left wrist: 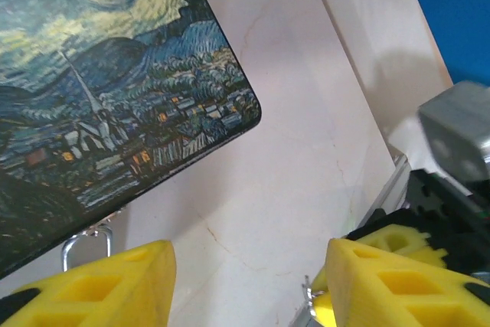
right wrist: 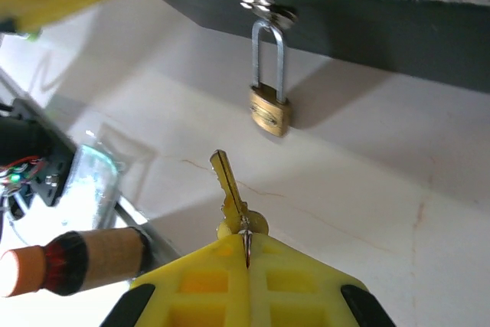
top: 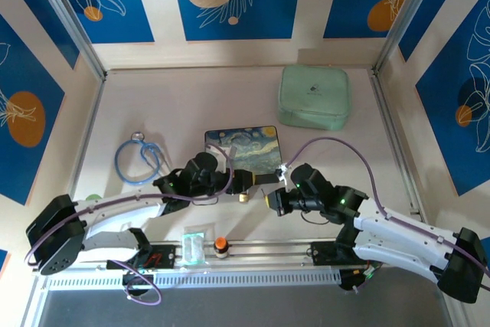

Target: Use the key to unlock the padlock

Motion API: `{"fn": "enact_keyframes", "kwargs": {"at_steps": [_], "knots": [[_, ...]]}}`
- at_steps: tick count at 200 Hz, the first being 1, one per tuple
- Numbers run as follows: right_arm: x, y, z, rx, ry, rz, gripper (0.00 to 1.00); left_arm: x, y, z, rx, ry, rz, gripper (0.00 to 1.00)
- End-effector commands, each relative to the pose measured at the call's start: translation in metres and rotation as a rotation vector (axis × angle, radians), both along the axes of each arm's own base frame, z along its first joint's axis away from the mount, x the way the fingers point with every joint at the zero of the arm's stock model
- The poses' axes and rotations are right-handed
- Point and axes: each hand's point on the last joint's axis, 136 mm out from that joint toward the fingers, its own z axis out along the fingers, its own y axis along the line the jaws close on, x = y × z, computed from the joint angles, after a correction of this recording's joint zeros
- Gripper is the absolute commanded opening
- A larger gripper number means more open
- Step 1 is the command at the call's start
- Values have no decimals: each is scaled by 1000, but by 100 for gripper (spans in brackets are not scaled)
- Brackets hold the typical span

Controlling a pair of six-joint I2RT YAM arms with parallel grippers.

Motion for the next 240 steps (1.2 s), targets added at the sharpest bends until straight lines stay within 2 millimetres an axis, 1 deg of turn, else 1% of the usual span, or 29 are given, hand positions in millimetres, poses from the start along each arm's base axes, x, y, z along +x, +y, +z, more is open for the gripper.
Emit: {"fn": "enact_keyframes", "kwargs": {"at_steps": [1, 11, 15, 33, 66, 102, 113, 126, 141, 161, 183, 196, 221, 235, 240], "knots": [[-1, 10, 22, 52, -34, 53, 0, -5, -17, 13, -38, -10, -49, 50], [1, 11, 26, 60, -43, 51, 0, -8, -21, 12, -42, -1, -60, 49], [2, 12, 27, 62, -45, 49, 0, -9, -23, 12, -42, 1, -64, 47], [6, 12, 31, 65, -61, 37, 0, -12, -27, 10, -50, 12, -72, 42], [11, 12, 31, 57, -66, 31, 0, -11, -27, 9, -62, 22, -61, 42], [12, 15, 21, 29, -45, 41, 0, -3, -14, 7, -61, 41, 37, 42], [13, 16, 19, 32, -41, 38, 0, 0, -7, 6, -54, 54, 85, 38], [14, 18, 18, 40, -41, 36, 0, 3, -4, 9, -76, 47, 112, 38], [15, 20, 19, 48, -43, 37, 0, 1, -8, 12, -101, 50, 94, 38], [18, 22, 22, 59, -56, 32, 0, -3, -17, 4, -100, 96, 60, 38], [20, 22, 24, 63, -62, 27, 0, -7, -22, -2, -146, 127, 50, 38], [22, 21, 24, 67, -60, 17, 0, -8, -23, -4, -148, 135, 44, 36], [25, 21, 25, 77, -60, 10, 0, -10, -22, -7, -130, 137, 39, 27], [26, 22, 26, 82, -62, 10, 0, -11, -23, -8, -133, 139, 33, 26], [27, 22, 27, 83, -63, 10, 0, -12, -23, -9, -131, 141, 30, 23]]}}
